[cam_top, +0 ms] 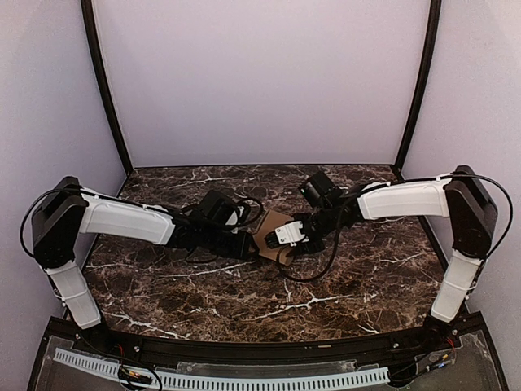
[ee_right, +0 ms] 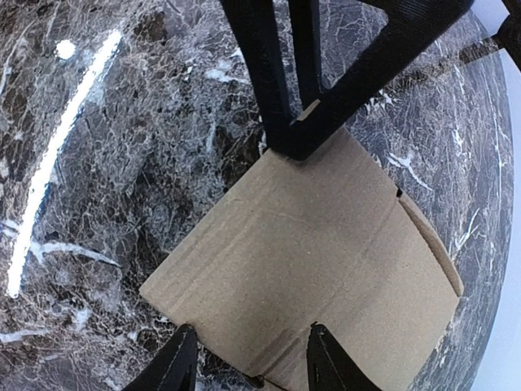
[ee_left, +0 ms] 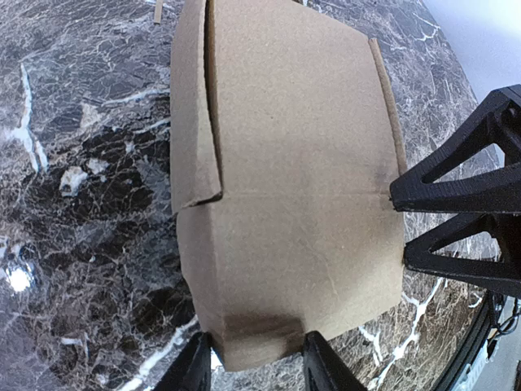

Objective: Fold the paper box

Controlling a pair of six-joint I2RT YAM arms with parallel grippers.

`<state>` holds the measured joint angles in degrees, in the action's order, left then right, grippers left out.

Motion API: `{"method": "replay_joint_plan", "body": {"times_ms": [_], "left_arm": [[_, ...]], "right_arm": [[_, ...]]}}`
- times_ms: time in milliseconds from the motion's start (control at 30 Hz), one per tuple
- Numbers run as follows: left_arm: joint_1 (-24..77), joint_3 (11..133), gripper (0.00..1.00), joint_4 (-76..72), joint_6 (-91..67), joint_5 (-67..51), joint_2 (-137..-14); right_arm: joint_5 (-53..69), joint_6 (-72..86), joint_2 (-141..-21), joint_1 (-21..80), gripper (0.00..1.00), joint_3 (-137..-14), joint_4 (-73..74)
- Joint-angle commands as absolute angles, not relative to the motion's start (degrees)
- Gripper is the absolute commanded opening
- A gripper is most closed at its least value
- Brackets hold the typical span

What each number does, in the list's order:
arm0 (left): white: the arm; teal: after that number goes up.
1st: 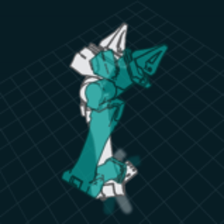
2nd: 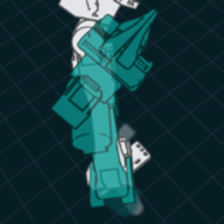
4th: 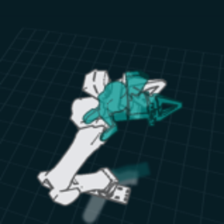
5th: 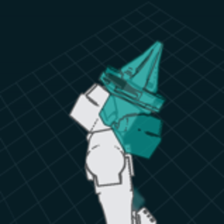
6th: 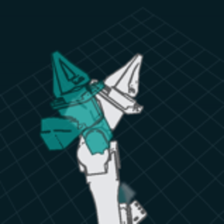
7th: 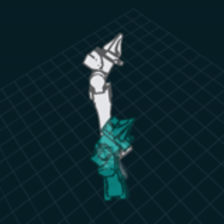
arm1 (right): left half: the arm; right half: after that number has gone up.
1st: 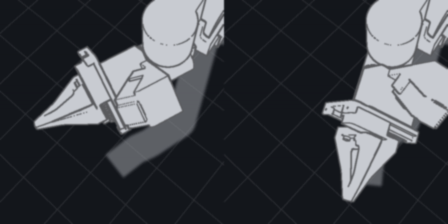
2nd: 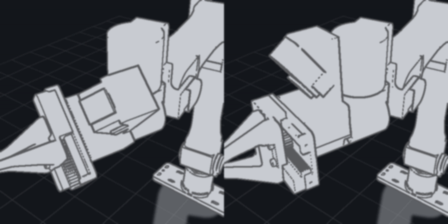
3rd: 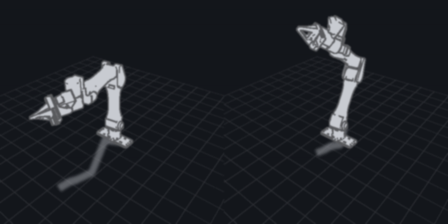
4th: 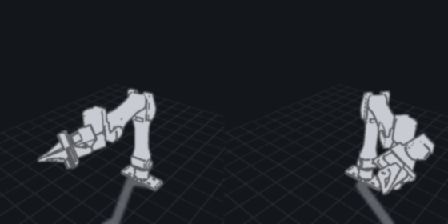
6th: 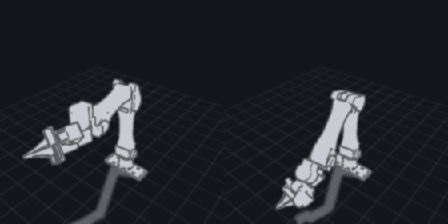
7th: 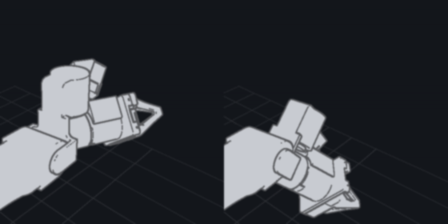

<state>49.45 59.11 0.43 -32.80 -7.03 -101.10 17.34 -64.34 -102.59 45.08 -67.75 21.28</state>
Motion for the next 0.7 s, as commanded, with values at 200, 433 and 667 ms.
{"method": "replay_joint_plan", "body": {"times_ms": [200,433,667], "left_arm": [[47.57,62.81,0.39,1.44,-31.24,-8.56,-102.95],[47.24,64.25,0.4,1.13,-31.44,-10.32,-104.77],[47.2,66.32,0.44,4.77,-31.14,-9.79,-104.81]], "right_arm": [[20.34,-60.97,-102.15,43.48,0.49,-70.62,22.81],[21.52,-59.36,-100.04,42.44,0.54,-71.31,24.57],[30.15,-48.54,-102.8,34.02,0.65,-79.09,23.93]]}}
